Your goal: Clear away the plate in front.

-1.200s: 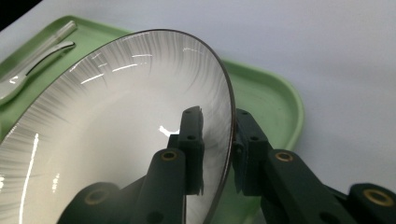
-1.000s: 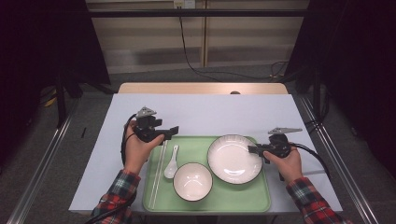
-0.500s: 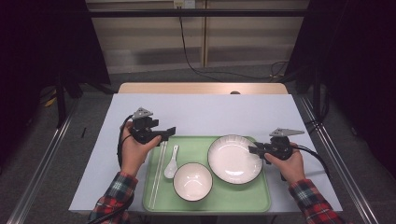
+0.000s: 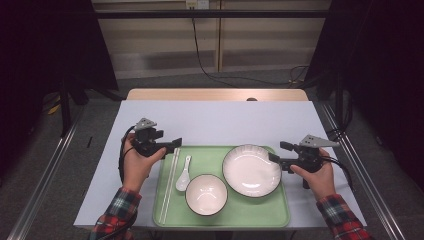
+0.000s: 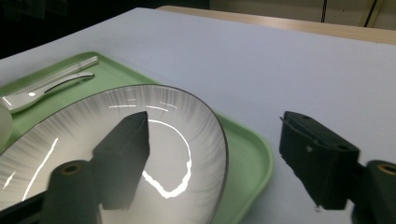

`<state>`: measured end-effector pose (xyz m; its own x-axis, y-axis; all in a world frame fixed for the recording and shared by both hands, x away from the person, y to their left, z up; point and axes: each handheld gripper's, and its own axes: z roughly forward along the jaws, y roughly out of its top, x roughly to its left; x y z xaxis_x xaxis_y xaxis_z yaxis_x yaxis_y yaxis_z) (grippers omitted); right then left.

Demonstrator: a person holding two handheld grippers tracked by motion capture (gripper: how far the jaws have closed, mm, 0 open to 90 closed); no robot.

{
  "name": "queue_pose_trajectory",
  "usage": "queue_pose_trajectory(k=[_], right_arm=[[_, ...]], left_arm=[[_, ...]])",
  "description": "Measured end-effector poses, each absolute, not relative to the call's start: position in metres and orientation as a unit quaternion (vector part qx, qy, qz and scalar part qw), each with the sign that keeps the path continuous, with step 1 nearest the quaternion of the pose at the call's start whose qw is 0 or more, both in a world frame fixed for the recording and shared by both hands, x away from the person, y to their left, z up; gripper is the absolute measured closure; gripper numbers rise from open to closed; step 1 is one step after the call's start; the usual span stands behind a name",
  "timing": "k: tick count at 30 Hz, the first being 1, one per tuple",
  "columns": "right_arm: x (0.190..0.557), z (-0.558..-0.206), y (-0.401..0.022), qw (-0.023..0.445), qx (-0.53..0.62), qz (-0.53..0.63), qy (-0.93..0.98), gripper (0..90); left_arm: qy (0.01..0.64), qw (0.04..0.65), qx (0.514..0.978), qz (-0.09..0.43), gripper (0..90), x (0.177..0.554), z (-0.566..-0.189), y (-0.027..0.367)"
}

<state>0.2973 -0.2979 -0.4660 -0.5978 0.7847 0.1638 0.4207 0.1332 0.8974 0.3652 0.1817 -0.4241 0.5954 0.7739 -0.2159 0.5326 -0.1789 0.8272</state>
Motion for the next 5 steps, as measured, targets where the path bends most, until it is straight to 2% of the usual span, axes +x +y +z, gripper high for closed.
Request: queue_pose_trajectory(k=[5], right_arm=[[0.2928,-0.4688,-0.3057,0.186,0.408,0.49,0.748,14.9]], left_arm=[[0.433,0.477,0.754,0.126,15.2,0.365,-0.4253,0.1861]])
